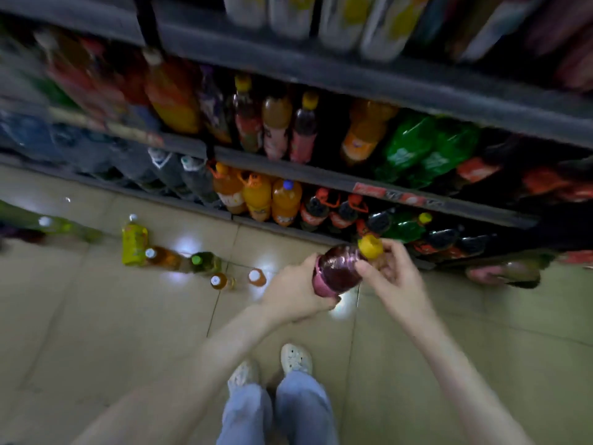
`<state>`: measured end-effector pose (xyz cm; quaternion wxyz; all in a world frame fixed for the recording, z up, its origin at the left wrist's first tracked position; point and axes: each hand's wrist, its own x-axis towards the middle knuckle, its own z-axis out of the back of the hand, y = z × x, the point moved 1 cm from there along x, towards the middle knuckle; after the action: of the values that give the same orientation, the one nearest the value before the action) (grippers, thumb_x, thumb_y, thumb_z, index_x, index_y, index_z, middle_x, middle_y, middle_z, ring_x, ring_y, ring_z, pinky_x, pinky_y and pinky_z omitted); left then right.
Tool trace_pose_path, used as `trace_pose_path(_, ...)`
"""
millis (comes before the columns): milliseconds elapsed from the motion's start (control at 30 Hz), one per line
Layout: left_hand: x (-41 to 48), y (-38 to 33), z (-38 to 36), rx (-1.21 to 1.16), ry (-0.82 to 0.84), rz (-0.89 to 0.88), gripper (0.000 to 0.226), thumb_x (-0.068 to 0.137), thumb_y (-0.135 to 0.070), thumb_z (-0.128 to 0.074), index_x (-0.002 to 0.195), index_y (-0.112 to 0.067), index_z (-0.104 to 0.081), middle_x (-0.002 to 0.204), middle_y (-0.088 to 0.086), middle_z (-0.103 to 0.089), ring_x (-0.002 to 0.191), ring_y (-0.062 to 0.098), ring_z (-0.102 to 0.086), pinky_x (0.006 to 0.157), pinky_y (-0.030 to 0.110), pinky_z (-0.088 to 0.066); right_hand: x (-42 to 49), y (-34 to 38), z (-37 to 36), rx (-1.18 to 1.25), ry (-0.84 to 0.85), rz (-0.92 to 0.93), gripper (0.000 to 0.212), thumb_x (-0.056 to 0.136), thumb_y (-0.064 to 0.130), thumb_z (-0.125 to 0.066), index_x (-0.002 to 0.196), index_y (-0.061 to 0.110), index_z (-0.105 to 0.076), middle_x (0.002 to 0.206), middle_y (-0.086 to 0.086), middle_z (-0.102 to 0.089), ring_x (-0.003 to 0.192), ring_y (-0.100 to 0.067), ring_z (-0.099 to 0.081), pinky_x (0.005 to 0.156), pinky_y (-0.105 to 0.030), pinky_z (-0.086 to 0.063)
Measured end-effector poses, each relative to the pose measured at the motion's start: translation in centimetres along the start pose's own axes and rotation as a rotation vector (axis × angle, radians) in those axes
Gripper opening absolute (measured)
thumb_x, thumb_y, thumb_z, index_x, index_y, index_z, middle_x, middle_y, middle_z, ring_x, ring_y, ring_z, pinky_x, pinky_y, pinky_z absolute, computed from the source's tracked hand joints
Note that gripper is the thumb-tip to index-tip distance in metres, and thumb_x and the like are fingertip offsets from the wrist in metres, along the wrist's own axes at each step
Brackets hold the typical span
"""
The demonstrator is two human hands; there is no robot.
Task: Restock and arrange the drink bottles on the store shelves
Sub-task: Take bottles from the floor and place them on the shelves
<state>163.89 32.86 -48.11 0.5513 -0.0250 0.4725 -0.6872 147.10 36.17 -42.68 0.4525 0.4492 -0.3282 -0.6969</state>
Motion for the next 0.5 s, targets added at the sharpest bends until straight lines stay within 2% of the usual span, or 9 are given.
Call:
trace_pose_path(100, -4.0, -4.6, 4.3, -0.131, 0.014, -0.055, 0.051, 0.061, -0.049, -0.077, 0.105, -0.035, -0.055, 0.092, -0.017, -0.064, 0.089, 0.007, -0.061, 0.076, 0.022, -0.048, -2.7, 5.2, 1.1, -0.044, 0.116, -0.019, 0.036, 0.083, 0.02, -0.073, 0.105, 0.036, -0.05, 0.091, 0.014, -0.06, 0.073, 0.002, -0.054, 0.066, -0.007, -0.042)
trace_pose_path(200, -7.8, -8.5, 8.4, -0.129, 0.024, -0.174, 0.054, 0.061, -0.046, -0.079, 0.109, -0.033, -0.056, 0.098, -0.015, -0.066, 0.09, 0.003, -0.061, 0.074, 0.016, -0.047, -5.7, 9.8, 0.9, 0.127, 0.163, -0.056, 0.039, 0.082, 0.016, -0.073, 0.113, 0.028, -0.054, 0.106, 0.015, -0.064, 0.085, 0.012, -0.061, 0.073, -0.004, -0.044)
trace_pose_path(267, -10.0, -10.3, 11.0, -0.045, 0.019, -0.237, 0.057, 0.062, -0.047, -0.078, 0.111, -0.032, -0.055, 0.101, -0.014, -0.066, 0.092, 0.004, -0.062, 0.074, 0.016, -0.048, -7.3, 12.4, 0.9, 0.169, 0.123, -0.032, 0.049, 0.073, 0.019, -0.083, 0.114, 0.022, -0.057, 0.109, 0.007, -0.068, 0.094, 0.005, -0.064, 0.08, -0.011, -0.048)
trace_pose_path(367, -12.7, -12.5, 14.6, 0.068, 0.005, -0.301, 0.062, 0.06, -0.053, -0.078, 0.113, -0.033, -0.053, 0.103, -0.015, -0.064, 0.093, 0.005, -0.062, 0.078, 0.021, -0.05, -9.3, 16.0, 1.1, 0.168, 0.034, 0.041, 0.073, 0.049, 0.046, -0.085, 0.113, 0.019, -0.061, 0.109, 0.003, -0.071, 0.104, -0.011, -0.066, 0.092, -0.028, -0.051)
trace_pose_path(433, -14.0, -14.1, 16.7, 0.082, -0.002, -0.333, 0.062, 0.059, -0.053, -0.077, 0.113, -0.034, -0.052, 0.102, -0.017, -0.063, 0.092, 0.003, -0.061, 0.08, 0.023, -0.052, -10.3, 18.2, 1.5, 0.154, -0.043, 0.099, 0.068, 0.048, 0.049, -0.085, 0.107, 0.024, -0.064, 0.103, 0.008, -0.073, 0.101, -0.009, -0.067, 0.089, -0.027, -0.053)
trace_pose_path(500, -15.1, -15.8, 18.6, 0.08, -0.03, -0.372, 0.06, 0.061, -0.051, -0.077, 0.112, -0.032, -0.051, 0.101, -0.015, -0.065, 0.09, -0.001, -0.061, 0.079, 0.025, -0.054, -11.0, 20.4, 2.4, 0.154, -0.117, 0.164, 0.048, 0.059, 0.035, -0.088, 0.102, 0.03, -0.065, 0.096, 0.014, -0.073, 0.095, -0.003, -0.067, 0.079, -0.019, -0.052)
